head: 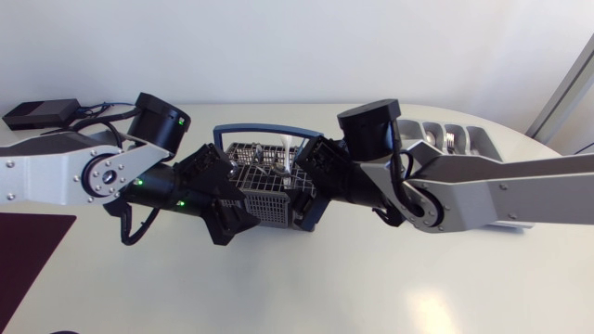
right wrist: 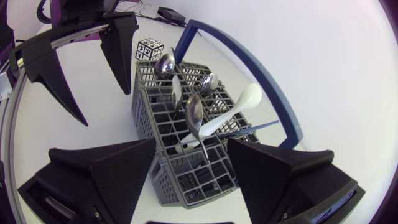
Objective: Transfer all utensils from the basket to the drawer tray.
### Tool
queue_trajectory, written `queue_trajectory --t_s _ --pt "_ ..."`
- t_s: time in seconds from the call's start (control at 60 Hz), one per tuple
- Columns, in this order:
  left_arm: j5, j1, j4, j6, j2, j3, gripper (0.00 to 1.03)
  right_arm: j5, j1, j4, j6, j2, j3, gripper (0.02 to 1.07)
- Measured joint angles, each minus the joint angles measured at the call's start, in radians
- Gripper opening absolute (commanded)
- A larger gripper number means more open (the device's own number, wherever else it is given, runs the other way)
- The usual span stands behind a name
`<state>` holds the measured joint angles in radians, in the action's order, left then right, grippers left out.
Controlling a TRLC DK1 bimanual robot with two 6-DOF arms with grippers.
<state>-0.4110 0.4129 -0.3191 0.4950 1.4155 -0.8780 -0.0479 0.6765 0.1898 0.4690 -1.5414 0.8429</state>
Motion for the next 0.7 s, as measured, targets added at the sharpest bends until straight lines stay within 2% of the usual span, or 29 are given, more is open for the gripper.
queue_trajectory --t_s 0.117,0.217,0.467,0.6,0.7 --pt "0.0 -0.001 0.006 0.0 0.0 0.003 0.84 0.013 0.0 0.044 0.008 -0.022 -0.009 0.8" --pt "0.0 -0.001 0.014 0.0 0.0 0.003 0.84 0.027 0.0 0.081 0.011 -0.036 -0.009 0.79" --pt "0.0 -0.001 0.033 0.0 0.002 0.003 0.84 0.062 0.0 0.129 0.011 -0.097 0.003 0.64" --pt "0.0 -0.001 0.033 0.0 0.003 0.003 0.84 0.083 0.002 0.135 0.011 -0.115 0.018 0.63" --pt "0.0 -0.001 0.033 0.0 0.011 0.003 0.84 0.093 0.01 0.137 0.011 -0.128 0.031 0.54"
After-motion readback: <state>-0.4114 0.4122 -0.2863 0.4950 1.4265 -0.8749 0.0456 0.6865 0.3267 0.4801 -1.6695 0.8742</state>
